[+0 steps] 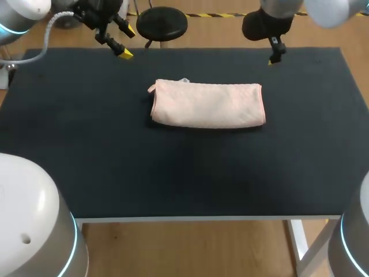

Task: Fold the towel

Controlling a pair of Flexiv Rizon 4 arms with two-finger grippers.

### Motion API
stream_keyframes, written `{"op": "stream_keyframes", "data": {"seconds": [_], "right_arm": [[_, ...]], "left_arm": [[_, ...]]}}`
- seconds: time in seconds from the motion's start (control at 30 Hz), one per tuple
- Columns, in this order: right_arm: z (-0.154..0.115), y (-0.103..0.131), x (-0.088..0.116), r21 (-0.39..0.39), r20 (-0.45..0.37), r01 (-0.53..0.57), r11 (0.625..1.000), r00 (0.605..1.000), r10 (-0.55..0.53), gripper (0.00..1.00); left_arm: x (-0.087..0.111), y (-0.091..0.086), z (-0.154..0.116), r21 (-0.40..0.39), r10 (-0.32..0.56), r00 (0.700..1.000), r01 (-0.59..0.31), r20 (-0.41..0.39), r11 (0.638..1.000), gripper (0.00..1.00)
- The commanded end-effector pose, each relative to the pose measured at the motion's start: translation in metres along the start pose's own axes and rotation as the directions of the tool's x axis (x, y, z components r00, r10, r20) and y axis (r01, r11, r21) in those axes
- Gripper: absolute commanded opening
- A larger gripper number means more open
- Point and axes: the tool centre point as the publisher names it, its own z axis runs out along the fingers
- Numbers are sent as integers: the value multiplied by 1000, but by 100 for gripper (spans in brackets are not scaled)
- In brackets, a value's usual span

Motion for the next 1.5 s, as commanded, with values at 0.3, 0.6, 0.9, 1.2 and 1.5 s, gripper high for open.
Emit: {"op": "stream_keyframes", "data": {"seconds": [0.3,0.6,0.9,1.2,1.5], "right_arm": [[24,-12,15,-245,-331,-807,537,591,736,100],[31,7,23,-301,-572,-878,371,478,667,100],[31,7,23,-301,-572,-878,371,478,667,100],[31,7,23,-301,-572,-878,371,478,667,100],[58,-15,54,-233,-676,-972,20,176,716,100]], "left_arm": [[1,1,0,2,1,1000,-1,1,1000,100],[1,1,0,2,1,1000,-1,1,1000,100],[1,1,0,2,1,1000,-1,1,1000,100],[1,1,0,2,1,1000,-1,1,1000,100],[1,1,0,2,1,1000,-1,1,1000,100]]}}
